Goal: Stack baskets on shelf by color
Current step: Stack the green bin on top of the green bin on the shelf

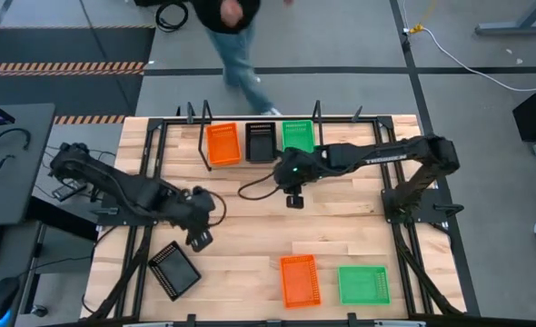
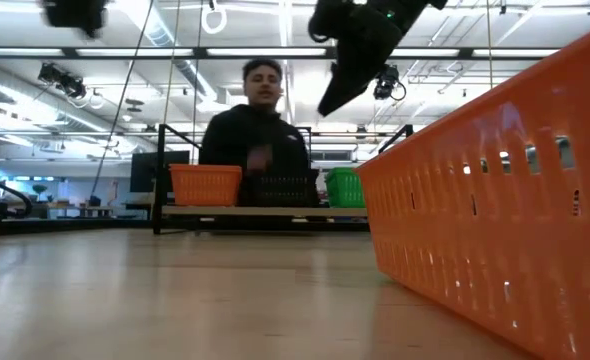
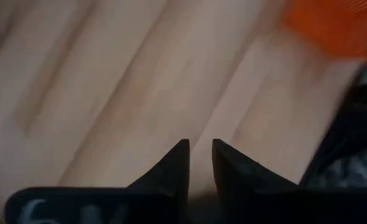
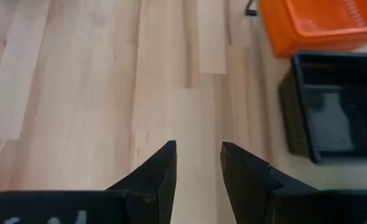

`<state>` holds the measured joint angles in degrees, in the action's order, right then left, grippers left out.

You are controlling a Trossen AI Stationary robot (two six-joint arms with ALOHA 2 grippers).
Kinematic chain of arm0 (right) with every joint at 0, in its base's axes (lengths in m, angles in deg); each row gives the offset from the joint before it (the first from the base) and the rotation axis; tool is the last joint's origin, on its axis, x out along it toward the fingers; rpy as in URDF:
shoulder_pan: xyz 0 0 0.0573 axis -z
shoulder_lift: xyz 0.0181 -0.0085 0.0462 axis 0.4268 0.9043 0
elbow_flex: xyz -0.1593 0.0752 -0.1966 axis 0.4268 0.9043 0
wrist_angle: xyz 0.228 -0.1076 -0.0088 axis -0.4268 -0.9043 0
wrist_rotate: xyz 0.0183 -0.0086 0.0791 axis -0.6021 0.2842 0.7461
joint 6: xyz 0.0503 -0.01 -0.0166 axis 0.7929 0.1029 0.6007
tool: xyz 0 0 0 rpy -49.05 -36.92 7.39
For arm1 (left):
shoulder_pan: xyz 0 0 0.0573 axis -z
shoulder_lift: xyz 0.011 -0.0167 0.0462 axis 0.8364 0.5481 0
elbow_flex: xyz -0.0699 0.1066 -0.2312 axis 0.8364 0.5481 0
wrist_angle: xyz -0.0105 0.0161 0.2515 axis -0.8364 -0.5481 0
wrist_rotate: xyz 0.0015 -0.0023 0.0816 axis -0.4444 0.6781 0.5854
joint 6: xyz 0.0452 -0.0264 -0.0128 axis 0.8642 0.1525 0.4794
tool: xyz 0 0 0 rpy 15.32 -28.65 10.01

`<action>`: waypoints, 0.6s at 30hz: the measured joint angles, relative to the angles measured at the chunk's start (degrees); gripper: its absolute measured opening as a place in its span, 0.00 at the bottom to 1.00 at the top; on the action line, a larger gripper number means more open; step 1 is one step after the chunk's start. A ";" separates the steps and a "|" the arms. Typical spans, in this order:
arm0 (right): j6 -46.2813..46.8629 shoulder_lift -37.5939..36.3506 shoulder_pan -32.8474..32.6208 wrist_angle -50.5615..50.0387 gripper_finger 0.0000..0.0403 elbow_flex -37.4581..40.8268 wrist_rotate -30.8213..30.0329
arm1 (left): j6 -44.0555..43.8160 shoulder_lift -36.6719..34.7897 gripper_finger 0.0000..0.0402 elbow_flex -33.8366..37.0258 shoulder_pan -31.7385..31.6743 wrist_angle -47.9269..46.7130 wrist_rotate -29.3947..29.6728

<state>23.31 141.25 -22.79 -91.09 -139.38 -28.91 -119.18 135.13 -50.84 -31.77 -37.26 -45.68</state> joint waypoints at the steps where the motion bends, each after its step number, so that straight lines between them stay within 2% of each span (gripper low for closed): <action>1: 0.04 -0.95 0.25 0.04 0.32 0.76 0.00 | -3.00 0.81 0.20 0.09 0.84 -2.22 -1.15; 6: -0.10 -6.60 0.95 0.37 0.32 5.67 0.00 | -14.38 3.44 0.25 1.96 5.34 -2.49 -6.49; 11: -0.37 -12.00 1.88 2.13 0.32 9.07 0.01 | -25.30 6.00 0.28 1.97 10.21 5.01 -11.26; 18: -0.40 -15.67 2.96 9.06 0.32 11.53 0.01 | -35.17 11.63 0.33 1.97 15.21 9.20 -18.94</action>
<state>22.91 125.57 -19.83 -82.03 -127.85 -28.91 -154.35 146.76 -48.87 -16.56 -28.06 -64.62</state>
